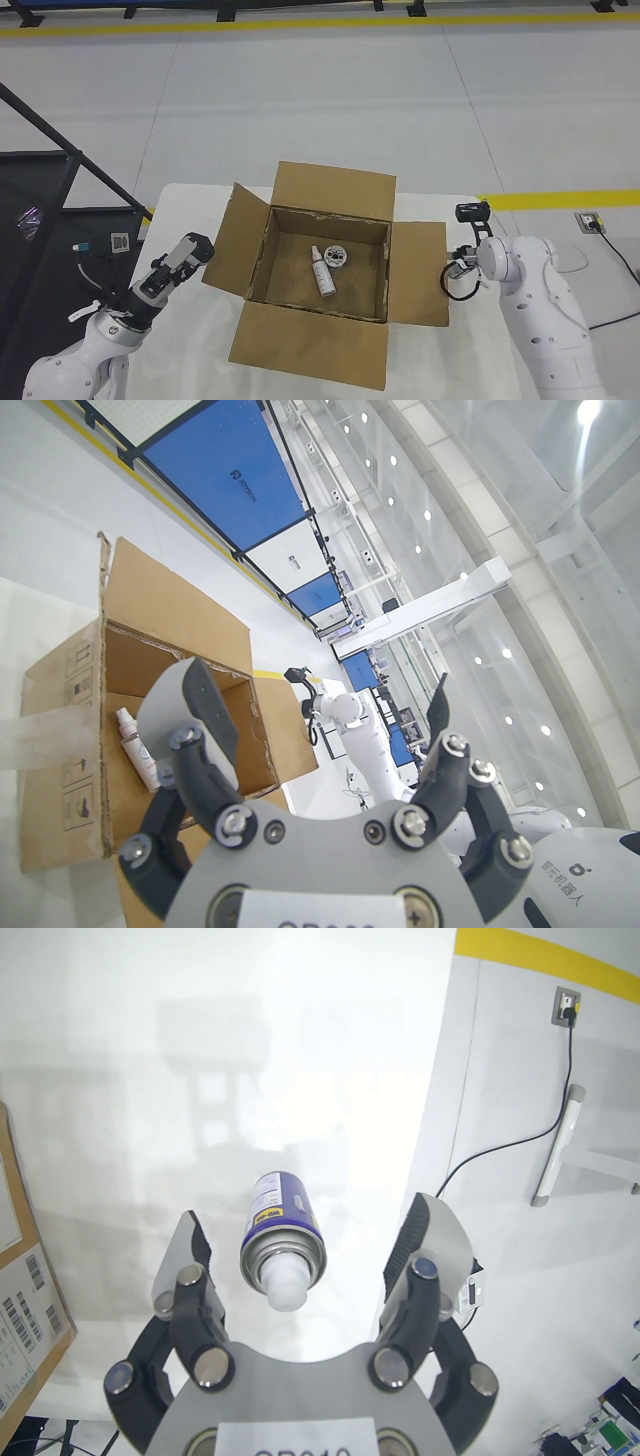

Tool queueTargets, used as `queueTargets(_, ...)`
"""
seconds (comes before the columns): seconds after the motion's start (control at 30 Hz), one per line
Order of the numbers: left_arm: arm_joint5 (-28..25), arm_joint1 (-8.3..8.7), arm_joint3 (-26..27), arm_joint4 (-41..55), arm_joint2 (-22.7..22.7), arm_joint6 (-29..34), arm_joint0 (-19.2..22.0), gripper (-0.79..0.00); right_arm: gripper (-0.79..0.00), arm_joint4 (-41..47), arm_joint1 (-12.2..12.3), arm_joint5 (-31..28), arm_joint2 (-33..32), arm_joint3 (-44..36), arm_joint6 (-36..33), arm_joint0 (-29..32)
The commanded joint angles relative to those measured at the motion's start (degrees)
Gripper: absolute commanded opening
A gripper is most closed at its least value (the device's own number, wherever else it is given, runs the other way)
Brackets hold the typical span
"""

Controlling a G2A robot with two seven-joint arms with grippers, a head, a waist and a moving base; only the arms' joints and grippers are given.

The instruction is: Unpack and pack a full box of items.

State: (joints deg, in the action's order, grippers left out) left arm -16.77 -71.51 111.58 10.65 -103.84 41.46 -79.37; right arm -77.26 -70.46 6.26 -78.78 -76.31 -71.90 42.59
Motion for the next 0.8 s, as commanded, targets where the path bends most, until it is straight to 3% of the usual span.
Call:
queueTargets(0.0, 0.00, 0.00, 0.00, 0.00, 0.00, 0.00, 0.00, 0.000, 0.000, -1.20, 0.22, 1.26, -0.99, -3.28, -0.41, 0.77)
queueTargets(0.1, 0.00, 0.00, 0.00, 0.00, 0.00, 0.00, 0.00, 0.000, 0.000, -2.65, 0.52, 5.14, -3.52, -10.01, 0.27, 2.46)
queueTargets(0.27, 0.00, 0.00, 0.00, 0.00, 0.00, 0.00, 0.00, 0.000, 0.000, -3.25, 0.62, 10.49, -6.37, -31.17, 3.82, 9.51)
queueTargets(0.43, 0.00, 0.00, 0.00, 0.00, 0.00, 0.00, 0.00, 0.000, 0.000, -1.92, 0.27, 6.49, -1.10, -44.92, 4.51, 12.59)
queueTargets(0.57, 0.04, 0.09, 0.45, -0.57, -0.26, -2.54, -0.59, 0.000, 0.000, 2.77, -0.59, -0.95, 8.68, -42.45, 2.58, 7.68)
queueTargets(0.77, -0.94, 0.41, 0.80, 1.72, -3.36, -5.03, -1.59, 0.000, 0.000, 8.53, -3.88, -4.02, 25.38, -27.43, 1.96, -4.13)
